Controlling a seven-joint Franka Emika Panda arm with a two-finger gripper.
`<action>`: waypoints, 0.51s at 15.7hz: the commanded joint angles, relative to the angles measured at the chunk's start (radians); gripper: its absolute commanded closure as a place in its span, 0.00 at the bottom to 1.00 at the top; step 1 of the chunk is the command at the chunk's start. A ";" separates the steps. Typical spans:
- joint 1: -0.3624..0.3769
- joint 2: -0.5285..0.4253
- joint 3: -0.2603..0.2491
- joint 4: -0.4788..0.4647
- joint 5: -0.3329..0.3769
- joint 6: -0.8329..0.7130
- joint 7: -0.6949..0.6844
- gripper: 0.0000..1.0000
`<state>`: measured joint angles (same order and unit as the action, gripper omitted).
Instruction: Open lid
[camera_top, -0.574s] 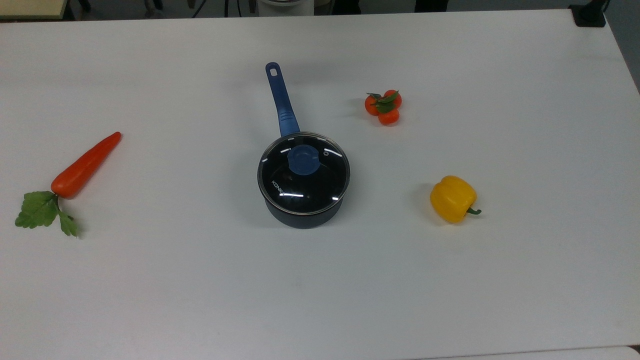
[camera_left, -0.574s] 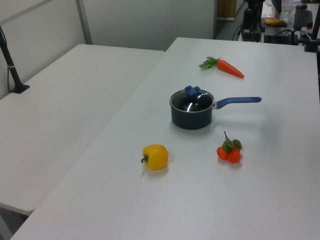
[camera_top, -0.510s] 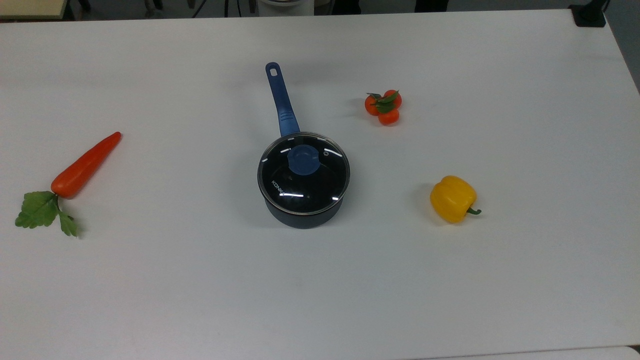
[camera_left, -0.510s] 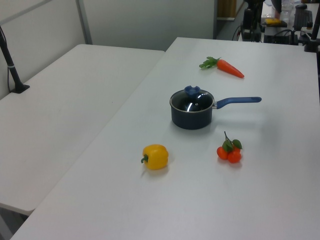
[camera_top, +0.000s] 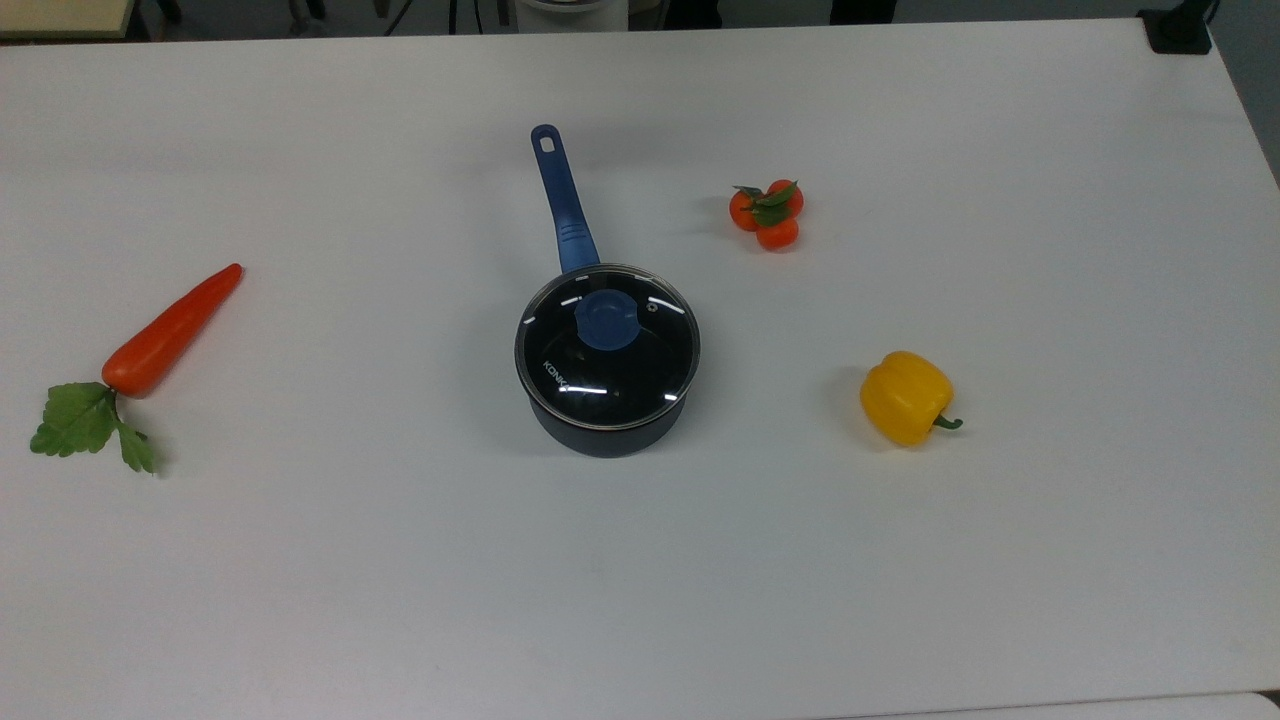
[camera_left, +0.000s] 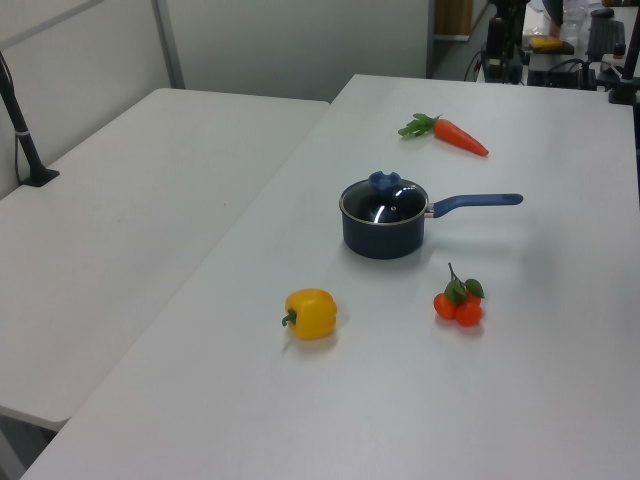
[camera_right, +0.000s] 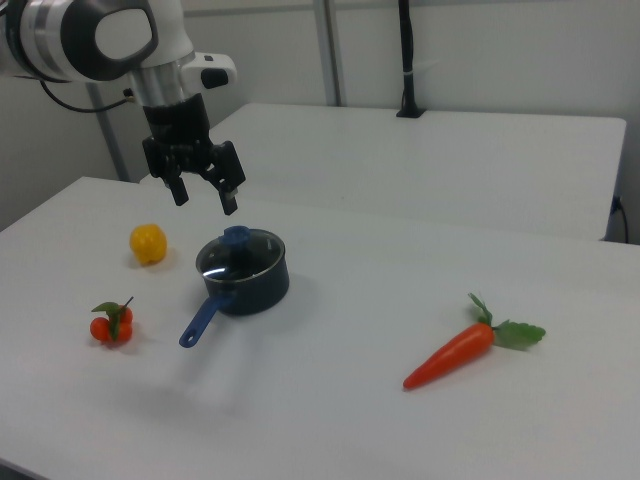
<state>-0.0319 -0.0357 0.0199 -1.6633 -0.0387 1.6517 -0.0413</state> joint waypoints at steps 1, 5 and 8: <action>0.004 0.028 0.000 0.025 0.022 -0.001 -0.060 0.00; 0.010 0.114 0.011 0.120 0.051 -0.001 -0.089 0.00; 0.055 0.149 0.015 0.149 0.048 0.003 -0.150 0.00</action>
<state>-0.0186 0.0601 0.0325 -1.5727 0.0005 1.6540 -0.1327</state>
